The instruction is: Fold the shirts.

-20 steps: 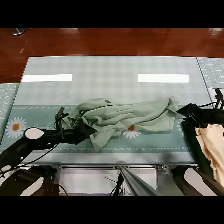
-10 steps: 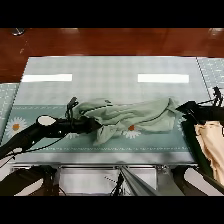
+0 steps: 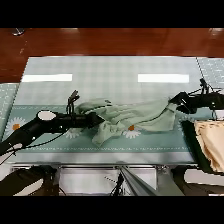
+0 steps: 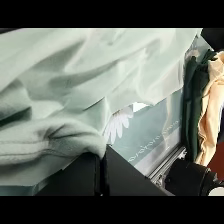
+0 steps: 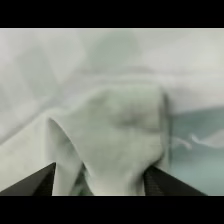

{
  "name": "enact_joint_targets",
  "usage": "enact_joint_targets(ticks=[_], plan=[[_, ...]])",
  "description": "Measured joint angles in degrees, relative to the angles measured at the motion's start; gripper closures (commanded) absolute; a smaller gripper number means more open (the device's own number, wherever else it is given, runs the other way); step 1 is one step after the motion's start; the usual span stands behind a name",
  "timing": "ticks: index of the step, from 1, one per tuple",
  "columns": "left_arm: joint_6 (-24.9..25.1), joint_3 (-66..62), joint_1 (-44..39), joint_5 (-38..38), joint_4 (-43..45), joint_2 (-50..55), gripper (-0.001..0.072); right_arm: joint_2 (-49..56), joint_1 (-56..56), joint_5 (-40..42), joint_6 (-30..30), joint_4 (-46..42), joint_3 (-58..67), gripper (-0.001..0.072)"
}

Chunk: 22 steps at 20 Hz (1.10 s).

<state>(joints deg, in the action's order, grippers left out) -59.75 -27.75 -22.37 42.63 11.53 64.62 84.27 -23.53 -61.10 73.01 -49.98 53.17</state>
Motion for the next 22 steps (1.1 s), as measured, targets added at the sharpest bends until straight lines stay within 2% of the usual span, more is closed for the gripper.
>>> enact_joint_targets(ticks=[1,2,6,9,14,16,19,22], plan=[[0.0,-0.02,0.0,0.0,0.02,0.02,0.0685,1.42,1.6,-0.04,0.33,-0.04,1.42,0.0504],[0.02,-0.09,0.15,-0.02,0.0,0.02,0.0686,2.49,2.97,-0.09,0.79,-0.15,2.58,0.0677],[0.28,-3.41,5.7,3.19,0.17,-0.13,0.0687,4.42,7.45,-3.19,1.18,-0.37,9.79,0.0678],[0.44,-13.9,13.81,9.09,0.22,-1.42,0.0687,2.89,9.51,-6.49,2.29,-0.52,21.18,0.0679],[-1.99,-46.25,24.81,13.31,0.26,-4.33,0.0688,-3.32,10.91,-8.7,6.1,-0.81,51.47,0.0679],[-4.63,-60.65,28.3,14.36,2.25,-4.85,0.0688,-8.17,10.99,-9.4,6.8,-1.44,59.49,0.0678],[-10.78,-80.41,33.79,16.22,8.83,-5.68,0.0687,-17.46,11.06,-11.02,7.48,-4.83,64.98,0.0678],[-14.8,-90.88,38.6,19.15,17.22,-9.57,0.0688,-27.06,11.1,-13.09,7.65,-10.38,66.93,0.0678]])
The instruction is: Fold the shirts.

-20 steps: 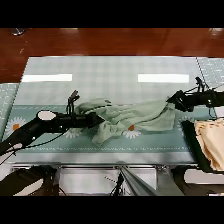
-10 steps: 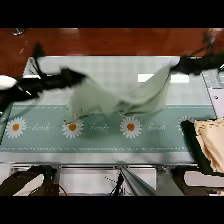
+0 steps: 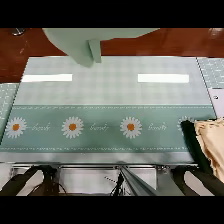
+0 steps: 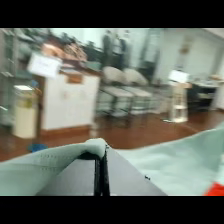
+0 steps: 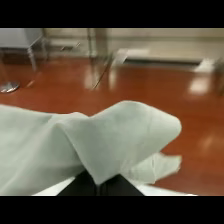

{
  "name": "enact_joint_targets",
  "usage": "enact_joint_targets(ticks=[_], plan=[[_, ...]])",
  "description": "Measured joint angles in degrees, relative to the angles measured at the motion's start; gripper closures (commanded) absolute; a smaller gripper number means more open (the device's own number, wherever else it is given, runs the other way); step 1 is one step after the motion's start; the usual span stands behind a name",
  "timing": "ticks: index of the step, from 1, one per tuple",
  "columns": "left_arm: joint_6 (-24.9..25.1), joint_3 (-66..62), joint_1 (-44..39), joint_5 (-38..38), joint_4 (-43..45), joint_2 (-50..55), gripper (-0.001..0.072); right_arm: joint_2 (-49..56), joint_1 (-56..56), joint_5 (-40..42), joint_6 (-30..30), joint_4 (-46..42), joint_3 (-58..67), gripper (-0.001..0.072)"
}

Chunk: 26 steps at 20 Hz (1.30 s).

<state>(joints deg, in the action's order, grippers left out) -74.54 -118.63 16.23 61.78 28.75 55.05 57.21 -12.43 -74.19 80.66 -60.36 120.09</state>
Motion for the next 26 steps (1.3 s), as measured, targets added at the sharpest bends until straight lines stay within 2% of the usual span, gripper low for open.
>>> enact_joint_targets(ticks=[6,10,14,19,23,26], plan=[[-3.8,-1.55,5.18,1.18,21.97,-13.92,0.0687,-15.82,0.0,-4.72,1.9,-12.59,-4.92,0.0678],[-5.46,2.43,5.95,4.11,30.64,-19.89,0.0687,-22.05,0.0,-7.26,3.02,-15.41,-13.33,0.0678],[-7.85,10.25,6.25,8.52,33.53,-21.55,0.0687,-24.81,1.01,-7.8,4.09,-13.31,-25.7,0.0678],[-8.87,33.05,6.19,9.46,32.13,-20.65,0.0686,-23.76,1.77,-2.6,4.11,-8.72,-44.26,0.0678],[-8.17,52.11,2.99,0.76,29.59,-14.75,0.0686,-14.93,2.1,6.58,0.79,-3.82,-54.64,0.0678],[-7.54,58.21,-2.67,-8.68,28.52,-6.62,0.0687,-3.37,3.56,16.11,-2.58,1.01,-56.87,0.0678]])
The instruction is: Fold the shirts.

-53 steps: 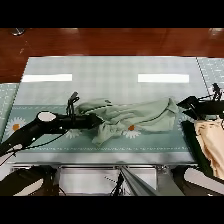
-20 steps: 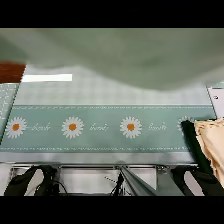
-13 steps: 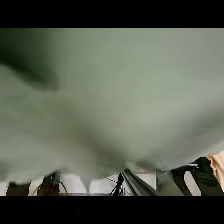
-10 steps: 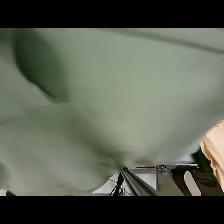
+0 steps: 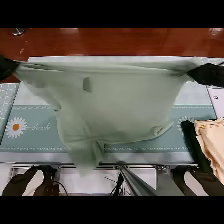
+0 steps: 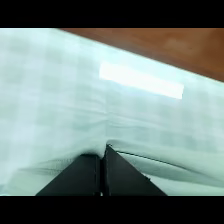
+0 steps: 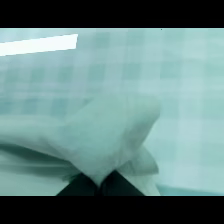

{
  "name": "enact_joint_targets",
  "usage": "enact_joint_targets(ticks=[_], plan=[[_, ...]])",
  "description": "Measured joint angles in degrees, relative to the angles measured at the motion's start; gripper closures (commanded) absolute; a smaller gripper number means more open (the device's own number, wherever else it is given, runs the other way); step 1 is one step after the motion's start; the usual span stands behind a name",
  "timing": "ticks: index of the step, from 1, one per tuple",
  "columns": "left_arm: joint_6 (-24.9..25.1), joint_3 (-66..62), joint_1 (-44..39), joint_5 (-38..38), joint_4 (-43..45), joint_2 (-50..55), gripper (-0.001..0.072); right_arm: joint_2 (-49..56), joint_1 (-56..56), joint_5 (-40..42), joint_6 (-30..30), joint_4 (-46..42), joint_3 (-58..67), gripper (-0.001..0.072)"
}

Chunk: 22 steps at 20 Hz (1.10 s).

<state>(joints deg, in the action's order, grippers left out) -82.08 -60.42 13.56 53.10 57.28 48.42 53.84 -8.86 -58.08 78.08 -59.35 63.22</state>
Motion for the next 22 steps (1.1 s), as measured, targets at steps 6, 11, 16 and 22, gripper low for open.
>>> enact_joint_targets(ticks=[6,11,16,22], plan=[[0.26,-1.03,-10.45,-15.82,-1.79,15.45,0.0682,26.1,1.86,8.59,-2.14,12.59,12.57,0.0617],[2.56,-2.34,-12.85,-14.95,-3.15,20.63,-0.0002,38.73,1.51,2.4,2.08,16.87,23.17,0.0081],[5.18,-2.75,-8.52,2.78,2.73,21.59,0.0,38.86,-5.84,-11.17,2.78,15.52,25.73,0.0081],[3.65,10.64,6.36,19.28,7.8,17.49,0.0001,23.02,-18.27,-15.17,3.67,1.49,7.21,0.0084]])
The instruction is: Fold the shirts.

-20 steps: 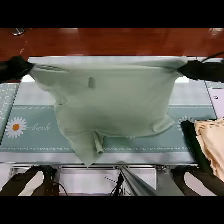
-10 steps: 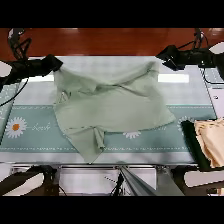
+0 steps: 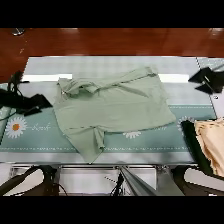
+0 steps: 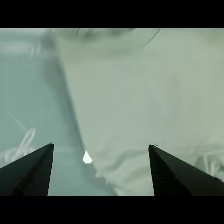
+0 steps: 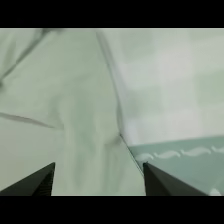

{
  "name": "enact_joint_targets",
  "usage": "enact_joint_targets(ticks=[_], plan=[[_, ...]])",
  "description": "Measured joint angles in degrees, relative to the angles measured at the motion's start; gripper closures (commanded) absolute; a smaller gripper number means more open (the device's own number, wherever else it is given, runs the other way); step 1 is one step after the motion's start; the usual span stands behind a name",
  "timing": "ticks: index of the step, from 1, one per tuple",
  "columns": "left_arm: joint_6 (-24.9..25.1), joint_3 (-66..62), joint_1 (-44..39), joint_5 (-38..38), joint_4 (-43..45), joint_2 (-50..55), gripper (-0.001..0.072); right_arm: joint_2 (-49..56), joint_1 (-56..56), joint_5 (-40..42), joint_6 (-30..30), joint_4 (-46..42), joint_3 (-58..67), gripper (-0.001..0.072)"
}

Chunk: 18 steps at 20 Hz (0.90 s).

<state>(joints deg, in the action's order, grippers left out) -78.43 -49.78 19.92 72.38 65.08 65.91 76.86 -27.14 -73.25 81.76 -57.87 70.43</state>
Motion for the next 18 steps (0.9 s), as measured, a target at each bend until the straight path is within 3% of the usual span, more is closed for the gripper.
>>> enact_joint_targets(ticks=[6,14,15,16,18], plan=[[5.22,19.98,8.37,-0.68,-13.25,-5.11,0.0001,-20.98,-1.05,8.76,-5.46,9.11,-29.7,0.0085],[10.38,31.54,1.2,-10.67,-27.45,-6.21,0.003,-26.95,1.05,11.65,-6.21,11.26,-37.88,0.0084],[11.02,32.06,-0.87,-13.07,-28.98,-6.23,0.025,-27.08,0.96,11.82,-5.99,11.19,-37.99,0.0085],[11.69,32.44,-2.86,-16.72,-29.92,-6.21,0.0687,-27.15,0.59,12.2,-5.64,10.95,-38.1,0.0085],[12.66,32.87,-5.92,-20.83,-30.62,-6.19,0.0686,-27.21,-1.55,13.6,-4.44,9.25,-38.27,0.009]])
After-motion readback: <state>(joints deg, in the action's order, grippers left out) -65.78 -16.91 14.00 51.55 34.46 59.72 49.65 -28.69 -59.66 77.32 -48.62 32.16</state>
